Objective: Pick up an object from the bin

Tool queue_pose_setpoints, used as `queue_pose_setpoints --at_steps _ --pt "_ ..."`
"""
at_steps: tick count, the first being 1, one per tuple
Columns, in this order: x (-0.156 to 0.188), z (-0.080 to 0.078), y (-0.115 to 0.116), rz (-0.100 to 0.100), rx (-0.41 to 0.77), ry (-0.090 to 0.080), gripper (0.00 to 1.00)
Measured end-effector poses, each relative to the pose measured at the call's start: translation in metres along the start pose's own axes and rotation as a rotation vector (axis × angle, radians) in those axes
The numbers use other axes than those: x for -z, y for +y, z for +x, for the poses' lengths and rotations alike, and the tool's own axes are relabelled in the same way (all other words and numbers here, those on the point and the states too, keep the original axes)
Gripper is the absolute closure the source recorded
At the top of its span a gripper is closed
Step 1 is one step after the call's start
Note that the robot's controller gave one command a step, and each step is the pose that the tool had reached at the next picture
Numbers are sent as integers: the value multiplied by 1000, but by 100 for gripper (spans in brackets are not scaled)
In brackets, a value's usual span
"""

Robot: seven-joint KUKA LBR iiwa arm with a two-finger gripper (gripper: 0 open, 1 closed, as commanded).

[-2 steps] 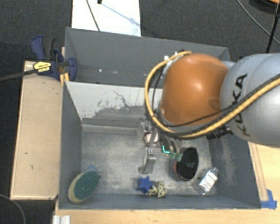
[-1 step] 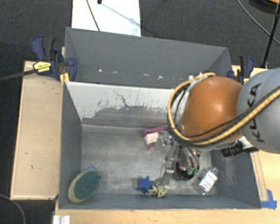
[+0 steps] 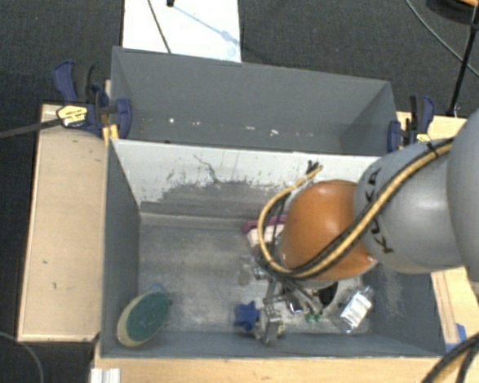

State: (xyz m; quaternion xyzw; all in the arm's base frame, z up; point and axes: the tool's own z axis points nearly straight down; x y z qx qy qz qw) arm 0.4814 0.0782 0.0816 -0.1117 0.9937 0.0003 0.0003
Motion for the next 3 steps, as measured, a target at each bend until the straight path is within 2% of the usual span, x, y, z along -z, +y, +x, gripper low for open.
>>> queue_pose_setpoints --at_steps 1,2,3 --pt "2 0 0 0 -8 0 100" --pt "116 -73 -34 2 -58 -14 100" --pt "217 -71 -37 2 -46 -12 100"
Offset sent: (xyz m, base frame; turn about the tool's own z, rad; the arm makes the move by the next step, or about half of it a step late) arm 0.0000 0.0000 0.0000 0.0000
